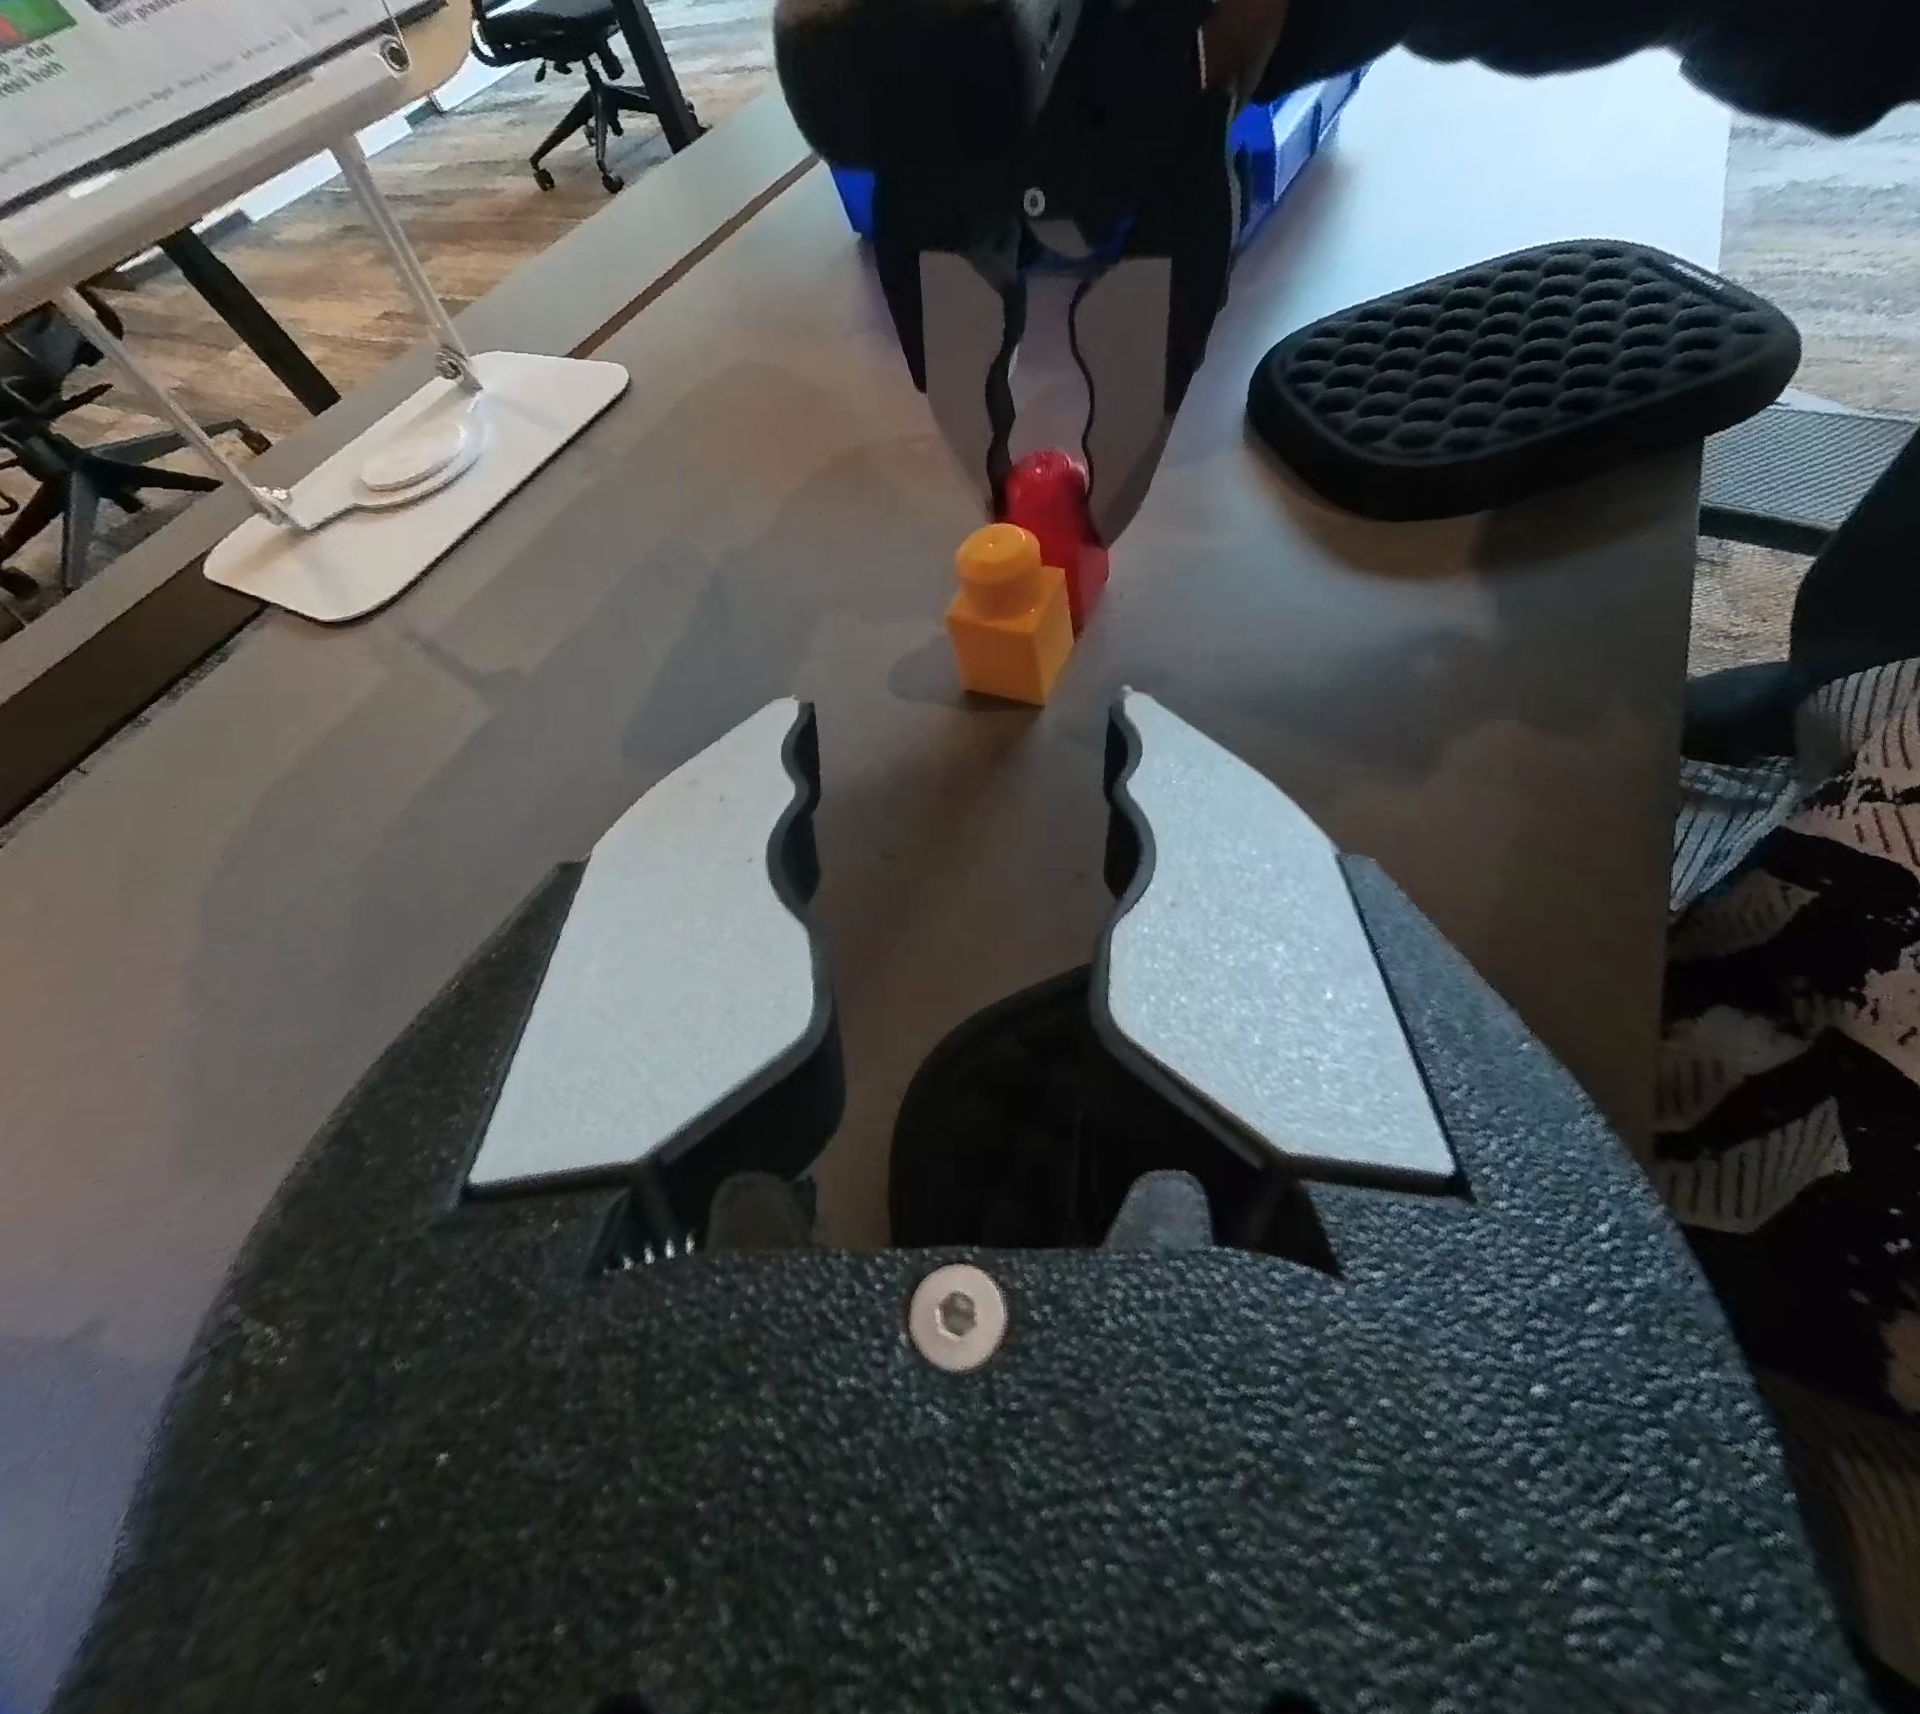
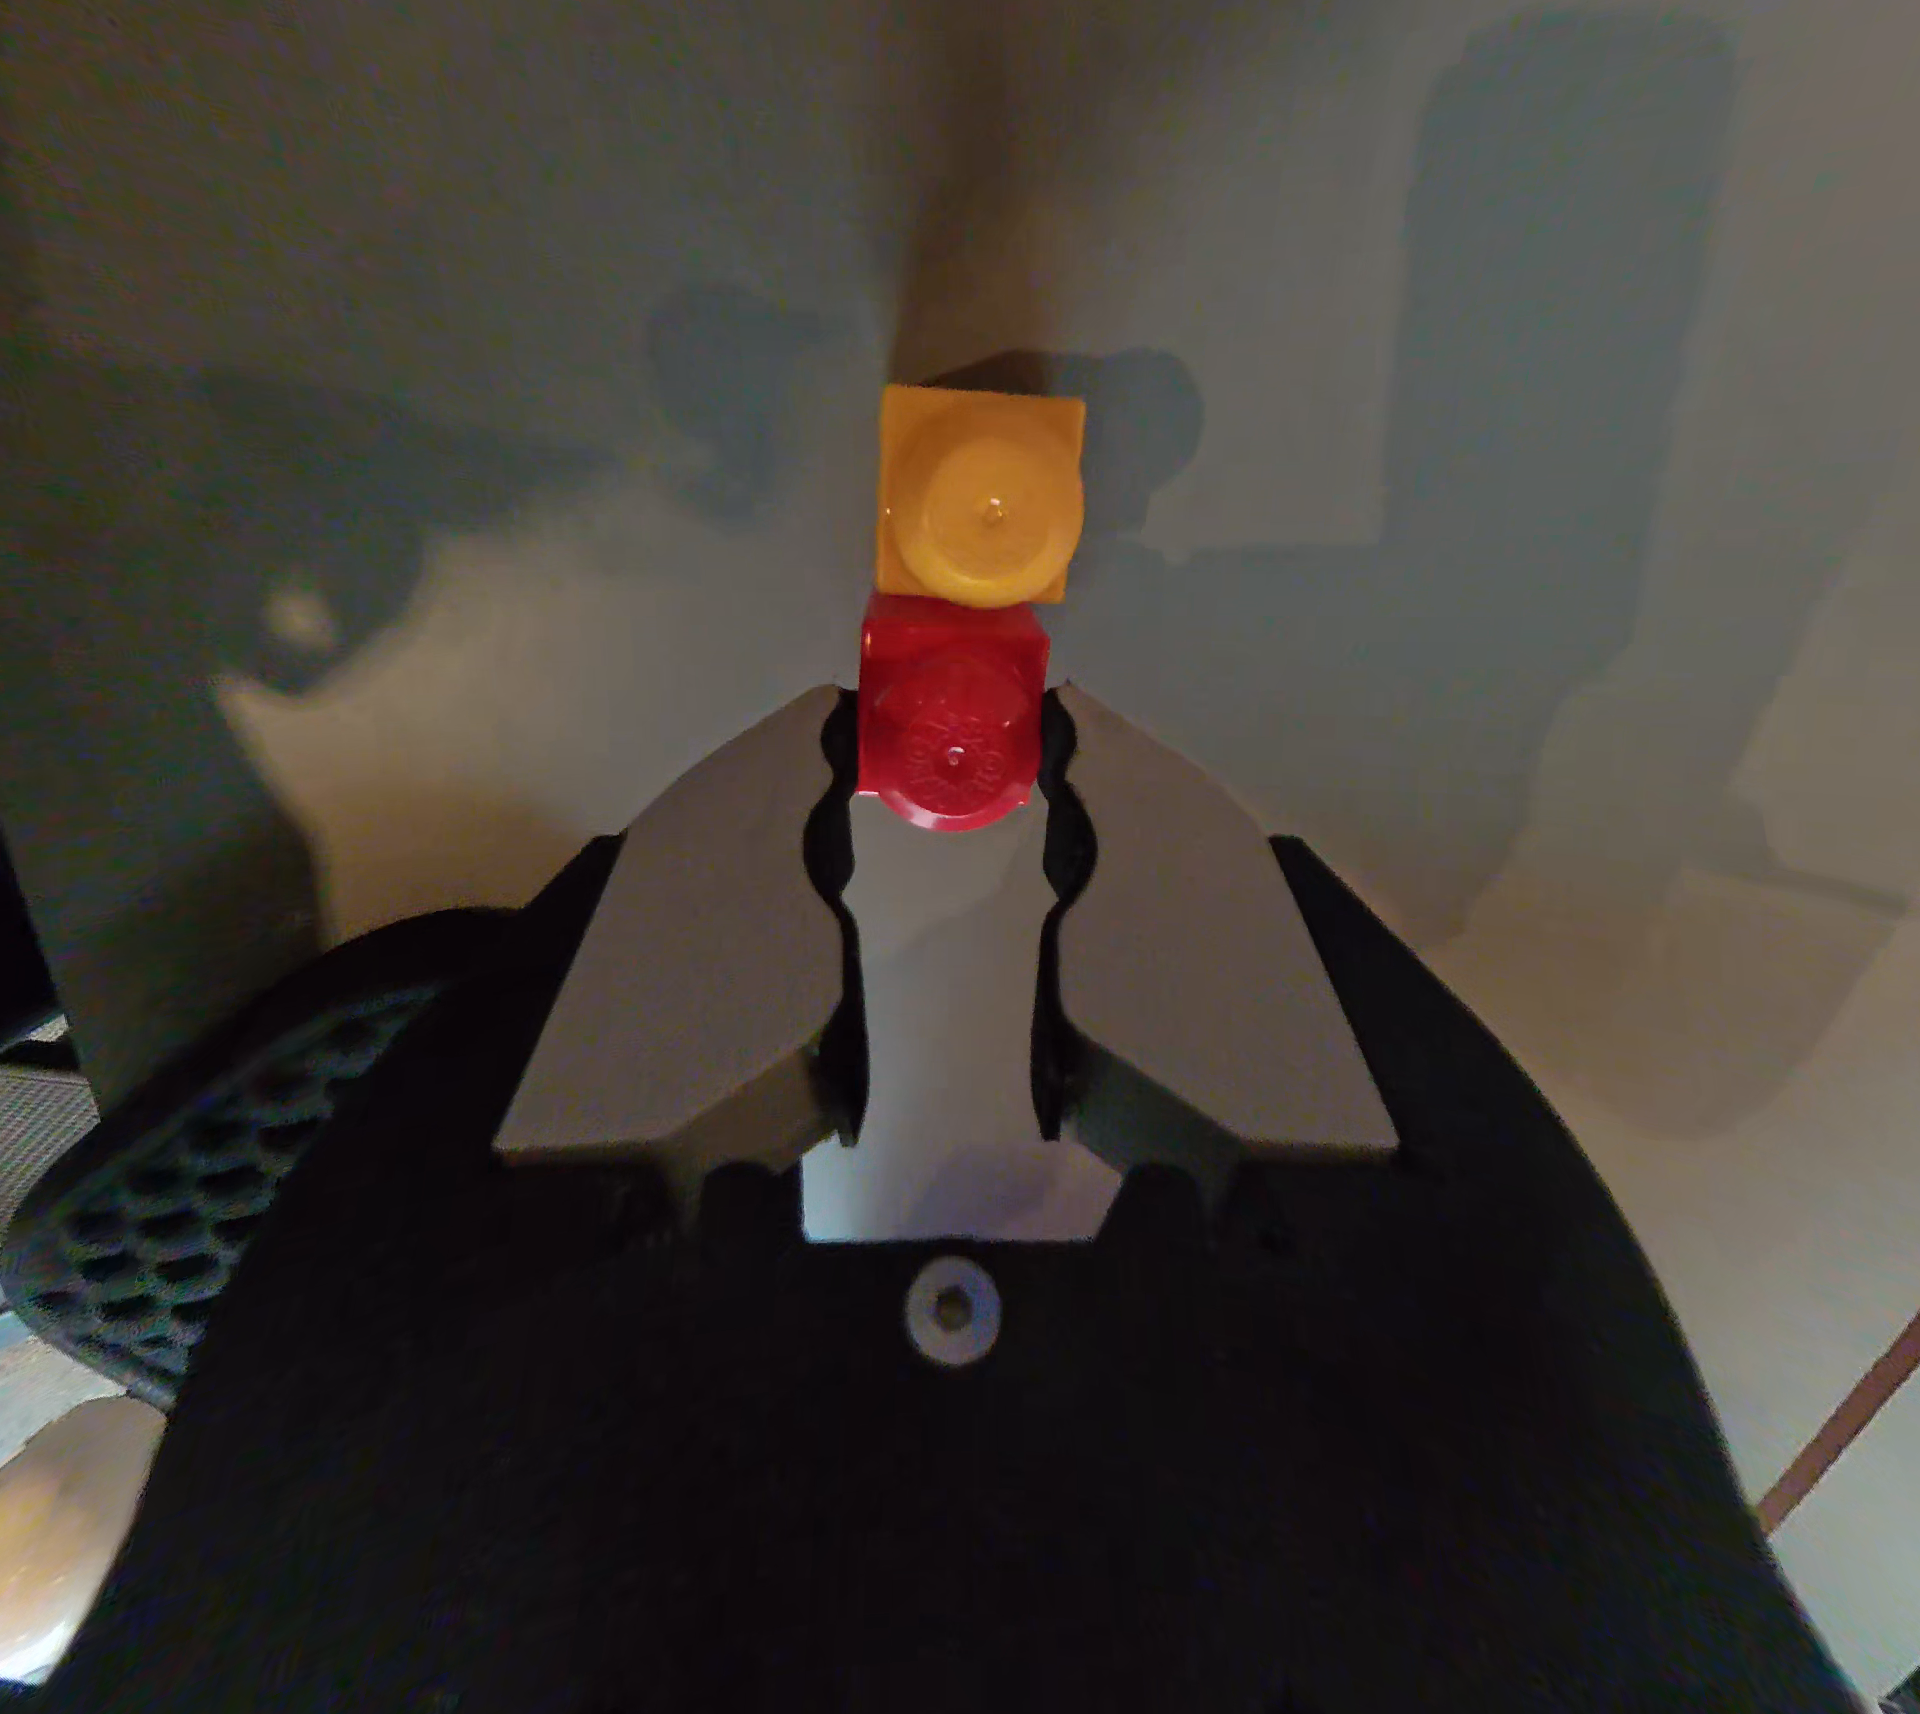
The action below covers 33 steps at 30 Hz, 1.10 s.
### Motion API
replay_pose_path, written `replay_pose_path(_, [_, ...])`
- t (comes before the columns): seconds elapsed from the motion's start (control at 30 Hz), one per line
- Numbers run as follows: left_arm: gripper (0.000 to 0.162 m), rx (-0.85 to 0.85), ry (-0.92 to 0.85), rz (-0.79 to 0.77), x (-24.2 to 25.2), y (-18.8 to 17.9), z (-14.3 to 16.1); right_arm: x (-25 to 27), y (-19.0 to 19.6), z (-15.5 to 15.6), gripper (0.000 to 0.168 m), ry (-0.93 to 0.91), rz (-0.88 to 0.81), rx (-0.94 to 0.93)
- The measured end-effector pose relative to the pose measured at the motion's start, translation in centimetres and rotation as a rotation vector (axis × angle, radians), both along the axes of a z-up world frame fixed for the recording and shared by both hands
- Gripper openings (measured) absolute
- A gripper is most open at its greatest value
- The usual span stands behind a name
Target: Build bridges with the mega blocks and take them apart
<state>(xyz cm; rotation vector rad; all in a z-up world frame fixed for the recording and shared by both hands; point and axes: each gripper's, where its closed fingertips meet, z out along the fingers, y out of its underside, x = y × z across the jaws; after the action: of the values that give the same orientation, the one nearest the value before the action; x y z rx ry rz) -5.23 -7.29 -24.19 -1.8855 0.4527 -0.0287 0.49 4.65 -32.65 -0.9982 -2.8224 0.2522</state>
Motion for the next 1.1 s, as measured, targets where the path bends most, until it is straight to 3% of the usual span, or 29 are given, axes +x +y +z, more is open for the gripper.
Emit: replay_pose_path(1.1, [0.048, -0.02, 0.033, 0.019, -0.68, 0.14, -0.34, -0.48, -0.28, -0.26, 0.033, -0.014, 0.022, -0.069])
